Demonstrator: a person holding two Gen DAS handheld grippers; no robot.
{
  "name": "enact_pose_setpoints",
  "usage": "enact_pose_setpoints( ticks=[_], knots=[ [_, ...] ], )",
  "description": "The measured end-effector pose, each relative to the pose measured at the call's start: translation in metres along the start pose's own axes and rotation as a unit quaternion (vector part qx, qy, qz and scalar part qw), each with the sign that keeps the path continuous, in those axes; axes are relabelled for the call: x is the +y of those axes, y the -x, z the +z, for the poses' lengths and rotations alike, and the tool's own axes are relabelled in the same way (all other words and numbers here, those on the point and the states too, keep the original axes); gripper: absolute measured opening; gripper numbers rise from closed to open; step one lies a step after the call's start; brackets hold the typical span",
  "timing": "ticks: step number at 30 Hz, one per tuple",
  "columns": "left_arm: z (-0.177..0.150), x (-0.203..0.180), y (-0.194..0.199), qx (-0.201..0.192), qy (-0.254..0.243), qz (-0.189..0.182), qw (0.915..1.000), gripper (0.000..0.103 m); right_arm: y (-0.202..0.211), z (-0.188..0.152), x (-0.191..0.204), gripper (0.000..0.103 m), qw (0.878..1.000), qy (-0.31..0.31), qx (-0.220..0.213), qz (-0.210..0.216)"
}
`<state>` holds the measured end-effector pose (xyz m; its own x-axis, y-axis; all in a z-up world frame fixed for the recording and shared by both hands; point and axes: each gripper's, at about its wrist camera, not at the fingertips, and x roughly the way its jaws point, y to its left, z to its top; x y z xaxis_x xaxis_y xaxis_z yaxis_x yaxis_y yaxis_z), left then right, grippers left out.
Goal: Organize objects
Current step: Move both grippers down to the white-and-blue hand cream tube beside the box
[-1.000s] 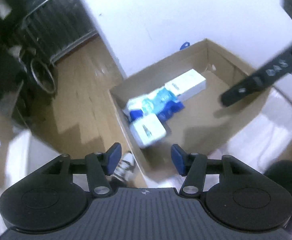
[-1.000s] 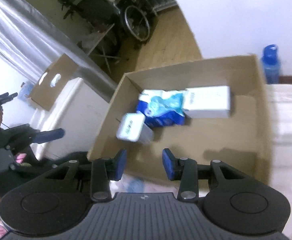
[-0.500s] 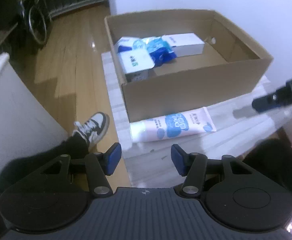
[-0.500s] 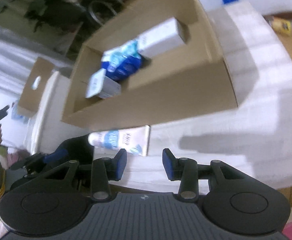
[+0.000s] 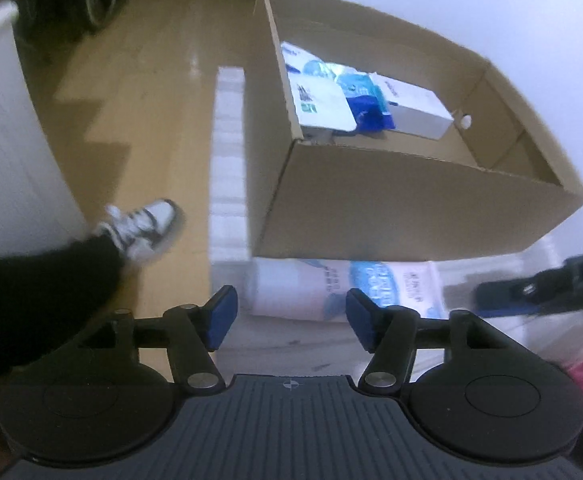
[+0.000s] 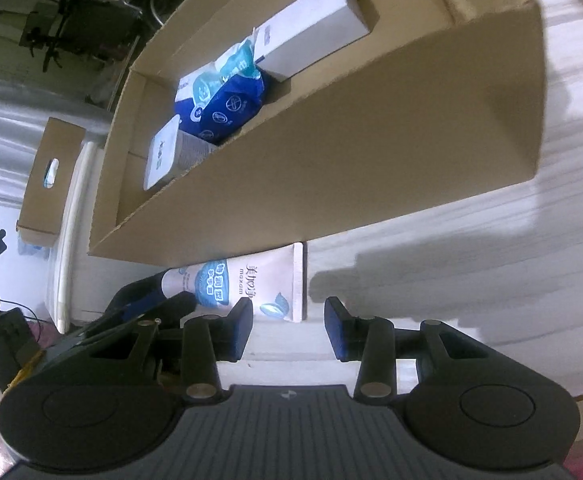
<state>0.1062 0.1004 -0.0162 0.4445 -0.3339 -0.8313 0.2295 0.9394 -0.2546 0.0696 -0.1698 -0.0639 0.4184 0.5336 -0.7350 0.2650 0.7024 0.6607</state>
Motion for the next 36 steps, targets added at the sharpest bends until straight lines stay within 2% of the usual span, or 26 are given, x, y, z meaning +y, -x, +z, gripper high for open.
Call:
enact_pose_setpoints(
  ticks=[2,5,9,13,21,29,30,33,36],
  knots=[
    [-0.001,0.001,-0.001,0.0,0.01,-0.009,0.9999,0.066,-0.006,0.001,-0.001,0.043,1.0,-0.001,0.005,-0.002],
    [-0.004,-0.003,-0.002,-0.003,-0.011,-0.012,0.9999,0.067,-0.012,0.002,-0.005,0.043,1.0,-0.013,0.013,0.015],
    [-0.009,-0.008,0.0,0.002,-0.025,-0.028,0.9993,0.062,-0.013,0.003,-0.003,0.044,1.0,-0.01,0.01,0.018],
    [-0.012,-0.016,0.002,0.002,-0.036,-0.021,0.9991,0.062,-0.011,0.001,0.001,0.044,1.0,0.01,0.006,0.009],
    [-0.02,-0.03,0.002,0.012,-0.036,-0.038,0.9986,0.062,0.001,0.0,-0.011,0.045,1.0,0.001,-0.004,0.005],
    [-0.028,-0.053,-0.001,0.017,-0.044,-0.057,0.9972,0.062,0.016,0.0,-0.019,0.045,0.999,0.02,-0.03,-0.026],
    [-0.028,-0.056,-0.001,0.029,-0.079,-0.075,0.9936,0.062,0.018,0.0,-0.02,0.045,0.999,0.021,-0.032,-0.028],
    [-0.03,-0.062,-0.001,0.037,-0.103,-0.083,0.9906,0.062,0.022,0.001,-0.027,0.045,0.999,0.013,-0.037,-0.026],
    [-0.031,-0.064,0.003,0.041,-0.133,-0.077,0.9873,0.062,0.025,0.003,-0.038,0.044,0.999,-0.009,-0.036,-0.006]
  ],
)
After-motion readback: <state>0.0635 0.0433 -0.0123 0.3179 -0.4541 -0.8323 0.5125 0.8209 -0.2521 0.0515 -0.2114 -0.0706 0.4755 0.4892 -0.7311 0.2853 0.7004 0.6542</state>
